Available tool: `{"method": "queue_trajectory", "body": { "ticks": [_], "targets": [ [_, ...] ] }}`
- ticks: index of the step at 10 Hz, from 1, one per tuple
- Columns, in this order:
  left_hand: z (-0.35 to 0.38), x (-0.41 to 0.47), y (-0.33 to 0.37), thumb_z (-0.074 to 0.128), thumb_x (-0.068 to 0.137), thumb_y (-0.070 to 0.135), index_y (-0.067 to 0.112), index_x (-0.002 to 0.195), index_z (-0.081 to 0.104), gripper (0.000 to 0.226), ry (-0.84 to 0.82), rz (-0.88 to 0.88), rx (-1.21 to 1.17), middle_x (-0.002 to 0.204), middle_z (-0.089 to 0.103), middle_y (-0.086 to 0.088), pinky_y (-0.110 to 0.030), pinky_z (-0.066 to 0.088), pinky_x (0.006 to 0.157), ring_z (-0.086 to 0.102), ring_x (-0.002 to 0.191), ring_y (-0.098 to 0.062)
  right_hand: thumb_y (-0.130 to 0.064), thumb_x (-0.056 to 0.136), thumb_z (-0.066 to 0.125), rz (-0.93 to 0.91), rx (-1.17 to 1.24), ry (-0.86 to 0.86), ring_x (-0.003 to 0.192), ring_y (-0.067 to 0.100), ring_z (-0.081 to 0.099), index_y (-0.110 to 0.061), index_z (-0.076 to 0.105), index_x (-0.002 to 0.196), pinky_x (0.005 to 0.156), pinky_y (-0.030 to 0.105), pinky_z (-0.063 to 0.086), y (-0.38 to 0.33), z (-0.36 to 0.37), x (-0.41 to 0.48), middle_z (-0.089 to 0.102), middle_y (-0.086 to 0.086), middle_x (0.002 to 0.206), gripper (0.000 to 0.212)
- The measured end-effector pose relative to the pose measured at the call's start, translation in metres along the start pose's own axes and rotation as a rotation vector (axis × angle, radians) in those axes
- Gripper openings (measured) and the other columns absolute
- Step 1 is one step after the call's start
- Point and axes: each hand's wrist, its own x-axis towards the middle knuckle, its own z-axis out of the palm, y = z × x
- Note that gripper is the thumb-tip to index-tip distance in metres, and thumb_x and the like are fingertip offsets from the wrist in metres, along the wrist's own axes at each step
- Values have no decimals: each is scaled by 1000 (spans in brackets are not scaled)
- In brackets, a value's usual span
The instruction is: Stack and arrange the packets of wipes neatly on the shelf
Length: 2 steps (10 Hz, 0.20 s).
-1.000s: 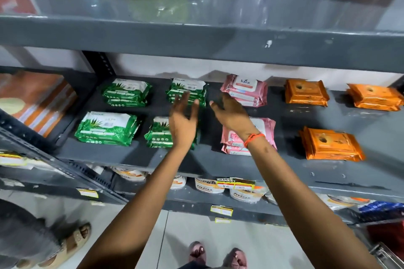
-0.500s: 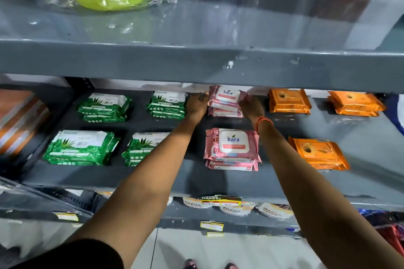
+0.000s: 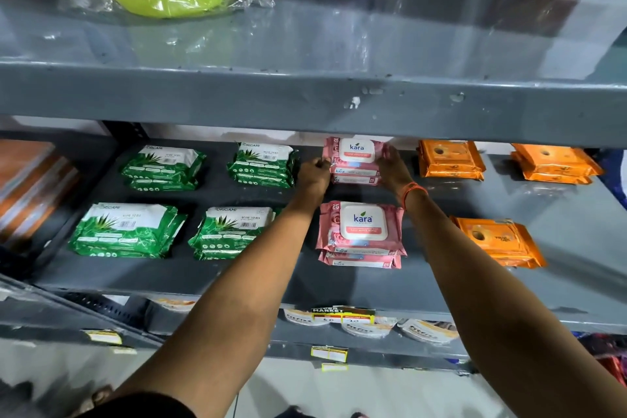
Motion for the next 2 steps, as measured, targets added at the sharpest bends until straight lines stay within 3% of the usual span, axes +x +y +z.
{"method": "queue_trajectory", "body": {
  "ticks": [1, 2],
  "targets": [
    [-4, 0, 1, 52, 92, 23, -4, 101, 63, 31, -22, 4, 29, 93, 66, -22, -25, 40, 51, 55, 60, -20, -18, 98, 38, 11, -51, 12, 131, 40, 40, -2, 30, 141, 111, 49, 35, -1, 1, -2, 42, 23, 144, 47],
    [-7, -4, 7, 50, 93, 22, -6, 103, 63, 32, -19, 5, 64, 106, 66, -25, -30, 46, 65, 64, 82, -30, -28, 99, 33, 36, -103, 80, 133, 40, 38, -3, 31, 140, 112, 50, 32, -1, -1, -5, 41, 21, 144, 48]
  ]
}}
